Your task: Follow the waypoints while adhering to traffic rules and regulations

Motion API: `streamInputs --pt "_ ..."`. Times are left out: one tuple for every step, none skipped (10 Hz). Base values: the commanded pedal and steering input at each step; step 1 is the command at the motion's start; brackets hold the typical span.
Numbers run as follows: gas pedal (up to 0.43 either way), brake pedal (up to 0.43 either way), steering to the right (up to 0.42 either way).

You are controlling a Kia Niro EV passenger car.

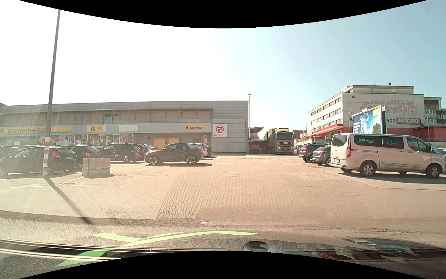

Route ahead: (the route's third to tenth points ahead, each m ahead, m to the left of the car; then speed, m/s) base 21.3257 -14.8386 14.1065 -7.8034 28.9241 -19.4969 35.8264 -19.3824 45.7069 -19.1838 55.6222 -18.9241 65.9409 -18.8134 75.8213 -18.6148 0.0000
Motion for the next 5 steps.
streamInputs --pt "0.000 0.421 -0.056" --pt "0.000 0.421 -0.055" --pt "0.000 0.421 -0.055" --pt "0.000 0.421 -0.056" --pt "0.000 0.421 -0.056"
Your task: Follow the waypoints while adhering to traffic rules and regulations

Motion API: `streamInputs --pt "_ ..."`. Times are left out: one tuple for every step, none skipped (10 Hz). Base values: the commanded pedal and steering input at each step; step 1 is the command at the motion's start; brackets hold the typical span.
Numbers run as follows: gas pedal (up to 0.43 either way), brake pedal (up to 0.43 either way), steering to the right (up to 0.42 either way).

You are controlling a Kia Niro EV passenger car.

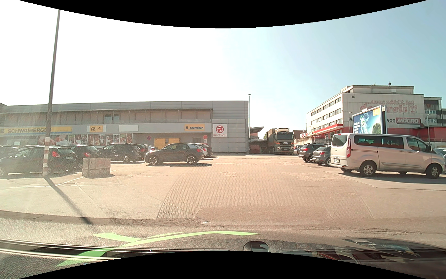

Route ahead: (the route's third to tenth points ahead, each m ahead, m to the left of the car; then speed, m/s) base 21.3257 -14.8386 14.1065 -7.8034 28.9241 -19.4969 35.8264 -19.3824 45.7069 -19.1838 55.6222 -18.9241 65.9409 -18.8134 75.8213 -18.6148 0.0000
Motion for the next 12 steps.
streamInputs --pt "0.000 0.421 -0.055" --pt "0.000 0.421 -0.056" --pt "0.000 0.421 -0.055" --pt "0.000 0.421 -0.055" --pt "0.000 0.421 -0.055" --pt "0.000 0.421 -0.055" --pt "0.000 0.421 -0.055" --pt "0.000 0.421 -0.055" --pt "0.000 0.421 -0.055" --pt "0.000 0.421 -0.055" --pt "0.000 0.421 -0.056" --pt "0.000 0.421 -0.055"
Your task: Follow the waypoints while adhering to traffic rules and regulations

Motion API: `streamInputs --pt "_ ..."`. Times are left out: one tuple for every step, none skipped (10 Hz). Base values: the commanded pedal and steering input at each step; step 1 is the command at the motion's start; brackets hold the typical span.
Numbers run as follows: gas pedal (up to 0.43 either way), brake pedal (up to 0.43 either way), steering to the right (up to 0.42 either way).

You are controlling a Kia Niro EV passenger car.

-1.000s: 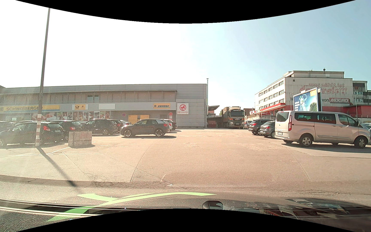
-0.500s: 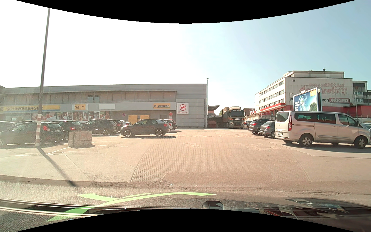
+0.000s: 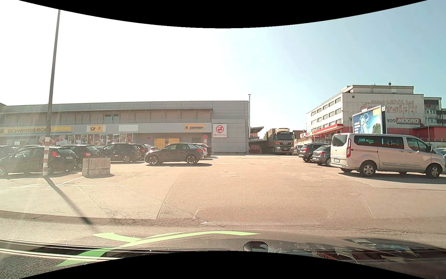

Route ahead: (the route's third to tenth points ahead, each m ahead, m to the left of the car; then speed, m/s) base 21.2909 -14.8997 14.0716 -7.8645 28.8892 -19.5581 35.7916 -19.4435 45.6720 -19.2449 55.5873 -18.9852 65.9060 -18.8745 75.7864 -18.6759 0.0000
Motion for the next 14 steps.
streamInputs --pt "0.000 0.421 -0.056" --pt "0.000 0.421 -0.055" --pt "0.000 0.421 -0.055" --pt "0.000 0.421 -0.055" --pt "0.000 0.421 -0.055" --pt "0.000 0.421 -0.055" --pt "0.000 0.421 -0.056" --pt "0.000 0.421 -0.055" --pt "0.000 0.421 -0.055" --pt "0.000 0.421 -0.056" --pt "0.000 0.421 -0.056" --pt "0.000 0.421 -0.055" --pt "0.000 0.421 -0.055" --pt "0.000 0.421 -0.055"
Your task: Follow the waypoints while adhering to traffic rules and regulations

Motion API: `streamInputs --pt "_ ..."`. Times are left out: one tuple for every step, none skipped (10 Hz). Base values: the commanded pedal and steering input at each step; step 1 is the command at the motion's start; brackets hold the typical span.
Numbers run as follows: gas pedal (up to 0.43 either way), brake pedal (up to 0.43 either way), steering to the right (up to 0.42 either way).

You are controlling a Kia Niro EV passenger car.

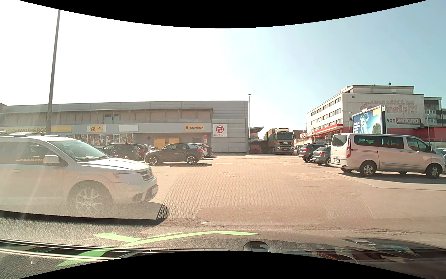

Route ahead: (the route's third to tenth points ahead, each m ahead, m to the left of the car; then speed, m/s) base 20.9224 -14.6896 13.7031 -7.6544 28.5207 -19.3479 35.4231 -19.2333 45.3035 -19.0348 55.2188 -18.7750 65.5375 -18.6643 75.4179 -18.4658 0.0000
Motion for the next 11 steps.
streamInputs --pt "0.000 0.421 -0.055" --pt "0.000 0.421 -0.055" --pt "0.000 0.421 -0.055" --pt "0.000 0.421 -0.055" --pt "0.000 0.421 -0.055" --pt "0.000 0.421 -0.055" --pt "0.000 0.421 -0.055" --pt "0.000 0.421 -0.056" --pt "0.000 0.421 -0.055" --pt "0.000 0.421 -0.055" --pt "0.000 0.421 -0.055"
